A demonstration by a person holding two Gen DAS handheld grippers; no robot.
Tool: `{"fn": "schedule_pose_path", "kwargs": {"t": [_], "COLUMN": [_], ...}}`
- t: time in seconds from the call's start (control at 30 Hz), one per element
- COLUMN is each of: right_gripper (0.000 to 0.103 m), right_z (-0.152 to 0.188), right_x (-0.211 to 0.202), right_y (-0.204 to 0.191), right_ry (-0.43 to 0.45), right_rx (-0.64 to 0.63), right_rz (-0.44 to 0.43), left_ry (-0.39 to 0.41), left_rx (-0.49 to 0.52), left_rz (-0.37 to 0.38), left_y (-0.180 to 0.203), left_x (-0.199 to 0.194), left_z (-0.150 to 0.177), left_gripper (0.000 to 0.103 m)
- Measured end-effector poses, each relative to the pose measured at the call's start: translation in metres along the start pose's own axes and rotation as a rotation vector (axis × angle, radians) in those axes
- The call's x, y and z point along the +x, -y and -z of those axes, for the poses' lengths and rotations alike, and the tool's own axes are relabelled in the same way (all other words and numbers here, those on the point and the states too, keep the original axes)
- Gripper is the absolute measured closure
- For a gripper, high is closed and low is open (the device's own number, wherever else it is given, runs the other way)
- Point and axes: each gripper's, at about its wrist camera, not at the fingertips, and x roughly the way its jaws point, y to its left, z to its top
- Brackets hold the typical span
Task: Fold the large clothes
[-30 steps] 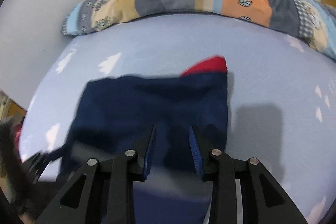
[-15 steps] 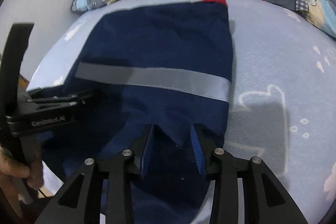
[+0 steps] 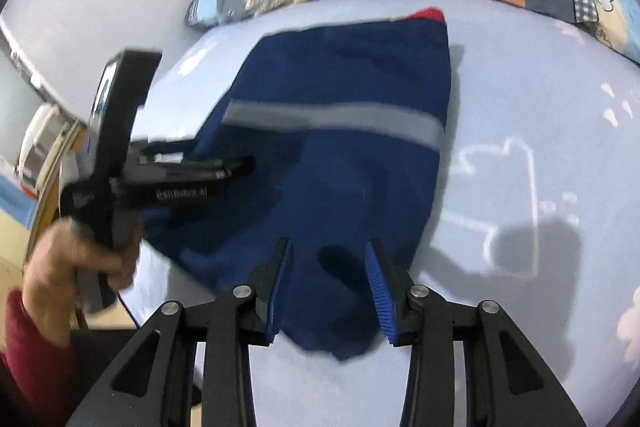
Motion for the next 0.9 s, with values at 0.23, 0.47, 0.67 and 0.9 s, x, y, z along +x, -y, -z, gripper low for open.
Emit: {"fn": "schedule_pose_path", "kwargs": {"t": [0.23,0.47,0.67,0.9], "right_gripper": [0.064,0.065,0.061,0.061], "right_z": [0.029,0.013,-0.021,-0.033], "right_x": [0.032,0.032,0.009,0.041], "right_y": [-0.003,0.003,0.027,0.020], "right_ry": [-0.115,-0.106,0.055,0.031], "right_rx": [-0.054,-0.021,0.055,0.090], "right_rz": [0.016,-0.031,0.026,0.024], "left_ry": [-0.013,0.073,0.160,0.152], "left_rx": [-0.014,0.007,-0.011,0.057], "left_rz": [0.021,0.011,0.049,0.016], "left_y": [-0.003,0.007,0.019,0.035], "left_x": [0.010,-0.002,-0.013,-0.004], "left_z": [0.008,-0.002,-0.014,-0.014], "left_gripper": [0.011,0.011,0.011,0.011]}}
